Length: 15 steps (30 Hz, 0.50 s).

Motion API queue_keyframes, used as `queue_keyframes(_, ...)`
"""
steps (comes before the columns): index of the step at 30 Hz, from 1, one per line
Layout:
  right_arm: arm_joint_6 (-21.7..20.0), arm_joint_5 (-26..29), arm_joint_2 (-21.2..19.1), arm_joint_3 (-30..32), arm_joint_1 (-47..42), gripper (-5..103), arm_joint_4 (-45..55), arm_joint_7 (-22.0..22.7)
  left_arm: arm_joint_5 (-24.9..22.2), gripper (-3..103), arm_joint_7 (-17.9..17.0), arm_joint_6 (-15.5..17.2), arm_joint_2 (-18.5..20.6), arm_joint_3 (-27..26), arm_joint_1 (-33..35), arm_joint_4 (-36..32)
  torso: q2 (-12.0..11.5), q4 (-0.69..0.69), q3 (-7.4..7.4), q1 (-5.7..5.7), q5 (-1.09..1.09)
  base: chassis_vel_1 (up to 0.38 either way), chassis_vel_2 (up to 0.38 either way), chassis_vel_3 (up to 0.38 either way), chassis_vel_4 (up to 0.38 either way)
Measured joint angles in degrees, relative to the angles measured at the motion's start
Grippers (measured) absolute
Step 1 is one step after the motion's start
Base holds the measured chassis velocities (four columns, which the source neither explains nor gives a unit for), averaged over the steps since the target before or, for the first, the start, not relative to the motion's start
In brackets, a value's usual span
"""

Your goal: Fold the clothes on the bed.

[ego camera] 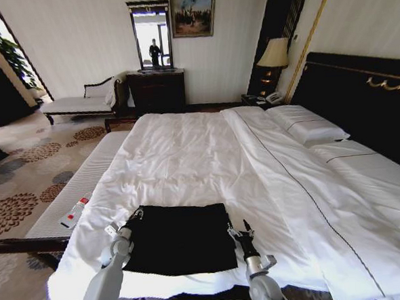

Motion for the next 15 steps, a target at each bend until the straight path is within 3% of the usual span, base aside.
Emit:
queue_keyframes(1,0.0,0.0,0.0,0.0,0.0,100,0.0,0.0,0.0,22,0.0,0.0,0.0,0.0,0.0,0.0,0.0,0.0,0.0,0.0,0.0,0.0,0.0,0.0,0.0)
queue_keyframes(3,-1.25,0.95,-0.57,0.08,1.91,100,-0.77,0.06,0.0,11,-0.05,-0.11,0.19,-0.11,0.0,0.34,0.0,0.01,0.0,0.0,0.0,0.0,0.0,0.0,0.0)
queue_keyframes(5,-4.94,2.52,-1.94,-0.01,4.69,100,-2.37,0.0,0.08,2,-0.22,-0.18,0.23,-0.11,-0.39,0.91,0.0,0.02,0.0,0.0,0.0,0.0,0.0,0.0,0.0)
queue_keyframes(9,-8.51,4.35,-3.83,-0.4,8.24,100,-4.55,-0.73,0.12,0,-0.6,-0.19,0.06,0.01,-1.12,1.24,-0.01,0.0,0.01,0.0,0.0,0.0,0.0,0.0,0.0)
queue_keyframes(15,-9.34,4.78,-4.8,-0.41,9.92,100,-5.25,-1.15,0.1,0,-0.66,-0.2,0.47,0.02,-0.68,-0.06,-0.01,0.0,0.01,0.01,0.0,0.0,0.0,0.0,0.0)
